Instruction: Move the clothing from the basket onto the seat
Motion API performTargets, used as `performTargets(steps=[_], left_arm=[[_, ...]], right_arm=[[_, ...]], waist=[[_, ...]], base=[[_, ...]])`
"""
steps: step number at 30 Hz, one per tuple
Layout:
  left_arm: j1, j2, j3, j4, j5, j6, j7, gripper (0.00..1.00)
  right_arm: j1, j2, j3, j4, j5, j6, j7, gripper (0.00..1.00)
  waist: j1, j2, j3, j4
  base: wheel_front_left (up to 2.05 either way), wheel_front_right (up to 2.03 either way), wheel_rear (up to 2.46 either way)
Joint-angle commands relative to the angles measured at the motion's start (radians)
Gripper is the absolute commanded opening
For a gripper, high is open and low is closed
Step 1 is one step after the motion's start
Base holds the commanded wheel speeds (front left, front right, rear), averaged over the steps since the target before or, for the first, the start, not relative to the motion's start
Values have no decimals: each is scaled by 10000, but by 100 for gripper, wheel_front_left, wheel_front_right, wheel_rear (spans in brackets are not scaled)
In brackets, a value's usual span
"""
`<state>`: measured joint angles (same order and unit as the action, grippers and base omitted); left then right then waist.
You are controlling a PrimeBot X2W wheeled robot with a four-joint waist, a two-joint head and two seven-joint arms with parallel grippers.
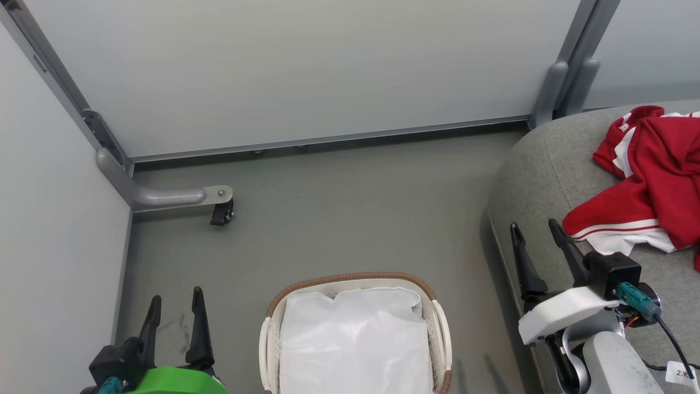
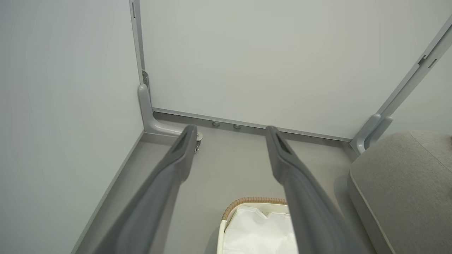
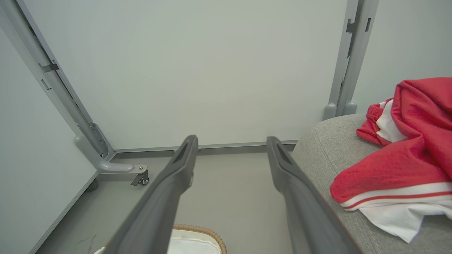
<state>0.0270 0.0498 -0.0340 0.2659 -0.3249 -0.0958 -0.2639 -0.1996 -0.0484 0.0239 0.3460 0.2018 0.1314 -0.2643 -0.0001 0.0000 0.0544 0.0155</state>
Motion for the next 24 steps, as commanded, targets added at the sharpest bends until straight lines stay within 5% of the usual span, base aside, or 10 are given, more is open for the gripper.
performTargets(steps=[1,7,8,24], left_arm=[[11,15,-6,23,-35,18,-7,100],[-28,15,-59,30,21,-29,-7,100],[-3,0,-54,15,7,-10,0,0],[-239,-25,213,189,-2190,-70,650,0]], right_arm=[[118,-41,8,36,40,-15,-4,100],[140,-41,78,77,94,-15,-4,100],[26,0,84,61,33,0,2,0],[257,41,-178,93,2438,-1,676,0]], waist=[[1,0,-3,4],[1,0,-18,27],[1,0,-18,26],[1,0,-71,10]], base=[[0,0,0],[0,0,0],[0,0,0],[0,0,0]])
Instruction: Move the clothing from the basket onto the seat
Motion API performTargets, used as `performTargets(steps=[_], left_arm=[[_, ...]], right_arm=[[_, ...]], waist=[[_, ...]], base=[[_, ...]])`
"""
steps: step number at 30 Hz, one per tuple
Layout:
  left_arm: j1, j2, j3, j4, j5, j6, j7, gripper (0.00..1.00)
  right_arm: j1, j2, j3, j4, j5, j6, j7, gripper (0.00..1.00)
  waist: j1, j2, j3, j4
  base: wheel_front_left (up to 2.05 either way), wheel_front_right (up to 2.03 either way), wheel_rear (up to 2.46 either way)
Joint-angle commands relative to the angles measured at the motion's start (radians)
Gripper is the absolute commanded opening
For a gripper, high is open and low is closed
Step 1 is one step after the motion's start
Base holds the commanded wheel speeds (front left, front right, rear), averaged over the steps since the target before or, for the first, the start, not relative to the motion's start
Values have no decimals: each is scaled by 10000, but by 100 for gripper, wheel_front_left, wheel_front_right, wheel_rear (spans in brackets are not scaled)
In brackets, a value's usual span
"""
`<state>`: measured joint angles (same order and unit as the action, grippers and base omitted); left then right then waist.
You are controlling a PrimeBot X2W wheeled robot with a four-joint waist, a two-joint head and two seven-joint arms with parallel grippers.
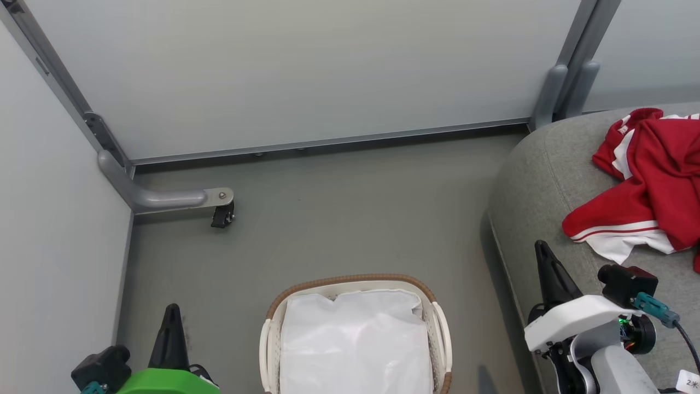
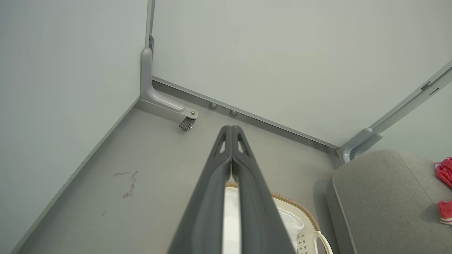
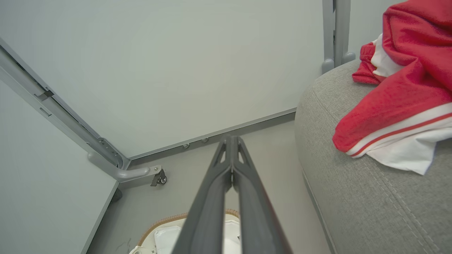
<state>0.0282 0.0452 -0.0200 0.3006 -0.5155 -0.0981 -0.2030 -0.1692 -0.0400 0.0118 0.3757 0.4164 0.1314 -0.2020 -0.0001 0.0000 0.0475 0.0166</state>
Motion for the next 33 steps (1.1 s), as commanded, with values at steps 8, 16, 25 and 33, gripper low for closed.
performTargets(steps=[8,16,25,33], left_arm=[[-400,26,219,-216,-1522,-82,400,0],[-518,31,355,-265,-2619,-111,723,0],[-644,36,485,-311,-3723,-146,1047,0],[-765,42,614,-351,-4772,-174,1354,0]], right_arm=[[37,-53,-185,-358,1646,-2,398,0],[108,-62,-309,-479,2846,-3,719,0],[181,-72,-439,-597,4056,-4,1046,0],[245,-81,-558,-708,5193,-4,1346,0]], waist=[[1,0,-34,-13],[1,0,-65,-24],[1,0,-99,-37],[1,0,-134,-50]], base=[[0,0,0],[0,0,0],[0,0,0],[0,0,0]])
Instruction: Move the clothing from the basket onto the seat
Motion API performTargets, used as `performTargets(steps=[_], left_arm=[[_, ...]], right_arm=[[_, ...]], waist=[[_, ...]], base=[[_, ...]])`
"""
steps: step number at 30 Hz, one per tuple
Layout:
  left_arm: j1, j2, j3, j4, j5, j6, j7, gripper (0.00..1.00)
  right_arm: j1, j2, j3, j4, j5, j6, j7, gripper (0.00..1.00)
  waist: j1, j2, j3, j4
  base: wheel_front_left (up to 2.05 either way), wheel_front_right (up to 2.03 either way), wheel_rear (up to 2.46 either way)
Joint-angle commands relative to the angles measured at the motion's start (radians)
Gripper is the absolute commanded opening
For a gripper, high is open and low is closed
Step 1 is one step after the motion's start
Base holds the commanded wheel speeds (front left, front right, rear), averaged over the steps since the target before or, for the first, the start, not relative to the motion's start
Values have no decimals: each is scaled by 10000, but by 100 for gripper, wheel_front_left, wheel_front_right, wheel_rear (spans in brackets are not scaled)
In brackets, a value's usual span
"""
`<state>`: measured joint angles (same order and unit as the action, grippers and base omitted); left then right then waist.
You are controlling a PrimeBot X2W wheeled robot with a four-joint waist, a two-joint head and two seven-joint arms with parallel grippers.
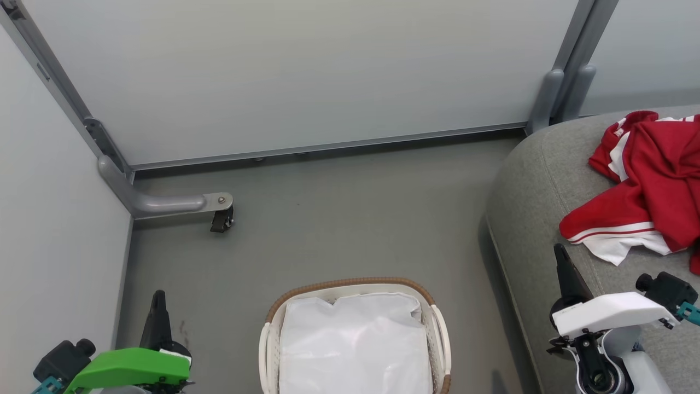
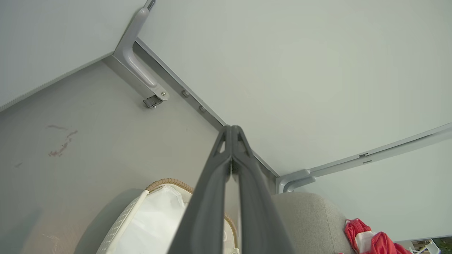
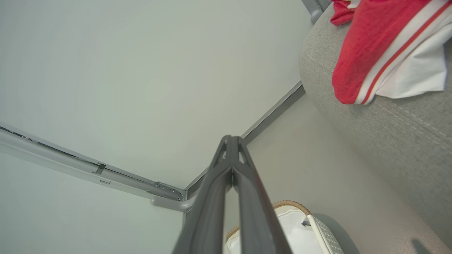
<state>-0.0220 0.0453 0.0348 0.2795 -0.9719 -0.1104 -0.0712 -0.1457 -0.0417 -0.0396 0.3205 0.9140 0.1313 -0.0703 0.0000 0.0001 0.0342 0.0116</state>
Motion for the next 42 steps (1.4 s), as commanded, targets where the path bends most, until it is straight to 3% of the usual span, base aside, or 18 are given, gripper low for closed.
performTargets(steps=[1,42], left_arm=[[-273,41,79,-142,-298,-52,70,0],[-680,61,522,-279,-3996,-154,1156,0]], right_arm=[[14,-64,-56,-165,321,-3,62,0],[264,-93,-488,-546,4363,-7,1159,0]], waist=[[0,-1,-5,-2],[0,-1,-164,-61]], base=[[0,0,0],[0,0,0]])
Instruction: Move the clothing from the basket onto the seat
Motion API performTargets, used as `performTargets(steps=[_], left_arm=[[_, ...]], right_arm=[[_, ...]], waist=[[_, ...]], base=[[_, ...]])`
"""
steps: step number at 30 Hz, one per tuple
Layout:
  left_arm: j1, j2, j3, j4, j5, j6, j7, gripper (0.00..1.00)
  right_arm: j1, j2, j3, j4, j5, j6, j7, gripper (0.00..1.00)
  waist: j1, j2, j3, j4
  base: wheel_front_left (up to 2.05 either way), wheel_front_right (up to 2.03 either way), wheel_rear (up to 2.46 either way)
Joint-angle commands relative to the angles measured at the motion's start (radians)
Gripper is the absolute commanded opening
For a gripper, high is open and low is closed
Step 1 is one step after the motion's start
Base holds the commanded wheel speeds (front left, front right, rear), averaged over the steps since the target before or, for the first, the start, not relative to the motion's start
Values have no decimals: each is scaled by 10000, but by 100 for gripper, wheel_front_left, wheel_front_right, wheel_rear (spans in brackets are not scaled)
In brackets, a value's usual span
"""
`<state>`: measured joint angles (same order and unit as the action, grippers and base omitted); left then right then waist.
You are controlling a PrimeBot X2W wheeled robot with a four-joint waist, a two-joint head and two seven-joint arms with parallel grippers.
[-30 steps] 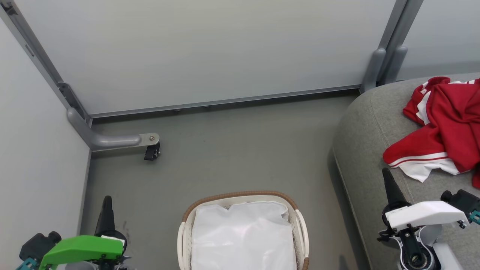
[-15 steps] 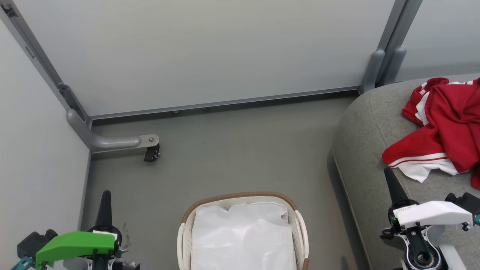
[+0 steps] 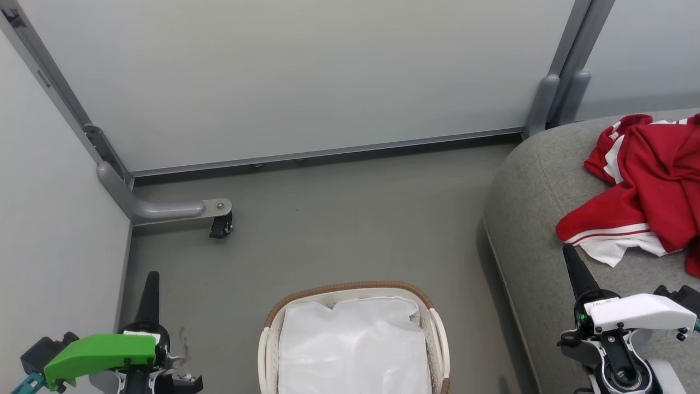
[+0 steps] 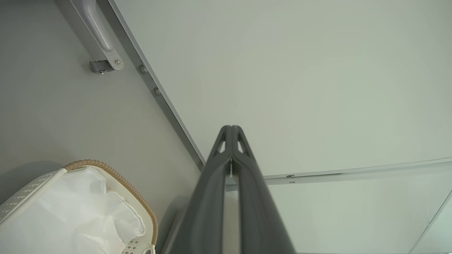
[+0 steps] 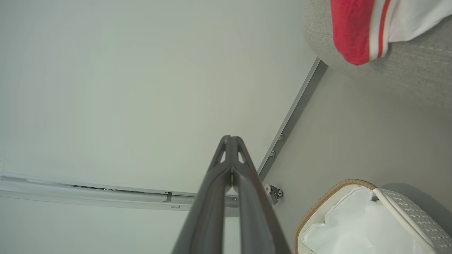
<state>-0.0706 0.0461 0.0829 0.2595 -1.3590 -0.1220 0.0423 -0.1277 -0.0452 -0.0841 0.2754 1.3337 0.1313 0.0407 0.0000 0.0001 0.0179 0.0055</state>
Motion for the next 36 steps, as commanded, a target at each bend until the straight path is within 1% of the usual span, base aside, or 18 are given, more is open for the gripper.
performTargets(steps=[1,23,36], left_arm=[[-203,54,50,-84,-206,-40,52,0],[-376,65,247,-141,-1796,-99,521,0],[-437,69,335,-161,-2558,-114,737,0]], right_arm=[[90,-59,-53,-104,254,-7,66,0],[193,-74,-233,-262,1970,-7,544,0],[247,-79,-323,-334,2797,-9,775,0]], waist=[[0,-1,-5,-2],[0,-1,-95,-35],[0,-1,-145,-54]], base=[[0,0,0],[0,0,0],[0,0,0]])
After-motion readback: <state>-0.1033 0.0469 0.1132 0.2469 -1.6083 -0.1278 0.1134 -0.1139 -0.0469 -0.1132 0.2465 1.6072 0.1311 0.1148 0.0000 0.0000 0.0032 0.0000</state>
